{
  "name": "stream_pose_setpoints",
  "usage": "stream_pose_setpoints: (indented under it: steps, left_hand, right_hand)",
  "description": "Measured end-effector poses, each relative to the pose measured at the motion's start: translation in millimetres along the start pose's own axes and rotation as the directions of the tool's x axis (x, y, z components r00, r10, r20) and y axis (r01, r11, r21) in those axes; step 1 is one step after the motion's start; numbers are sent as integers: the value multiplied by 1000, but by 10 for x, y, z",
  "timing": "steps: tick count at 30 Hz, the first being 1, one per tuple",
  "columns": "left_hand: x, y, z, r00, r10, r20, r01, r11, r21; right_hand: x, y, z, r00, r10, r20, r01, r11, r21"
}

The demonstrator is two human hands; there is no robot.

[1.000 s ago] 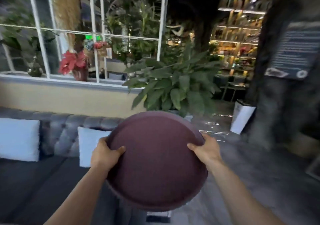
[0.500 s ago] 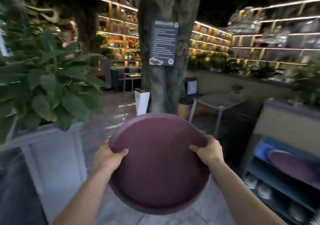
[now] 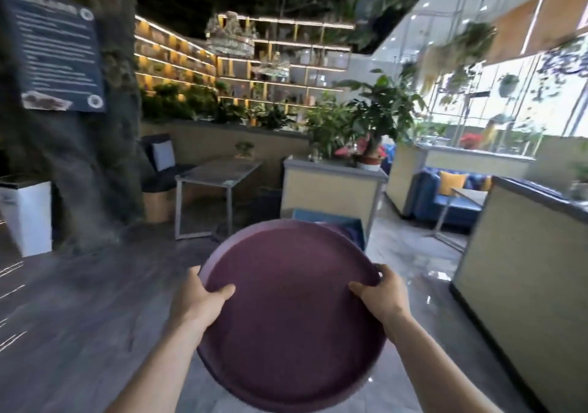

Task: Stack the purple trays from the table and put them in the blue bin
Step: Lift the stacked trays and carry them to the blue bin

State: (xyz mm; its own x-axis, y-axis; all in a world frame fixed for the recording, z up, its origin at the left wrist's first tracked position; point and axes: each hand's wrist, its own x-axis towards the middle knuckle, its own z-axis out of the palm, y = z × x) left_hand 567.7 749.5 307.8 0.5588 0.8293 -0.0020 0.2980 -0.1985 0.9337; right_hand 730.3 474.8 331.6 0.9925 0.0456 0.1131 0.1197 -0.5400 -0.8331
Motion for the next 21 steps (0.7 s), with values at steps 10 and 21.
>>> stream_pose_setpoints:
  steps: [10,21]
  left_hand:
    - [-254,195,1010,968,56,243,-67,997,37]
    - [-1,494,1855,972,41,233,-67,992,106]
  right_hand:
    - [-117,699,-861,966,188,-180,-193,981,-13]
    - [720,1126,-962,962,219,-163,-218,976,25]
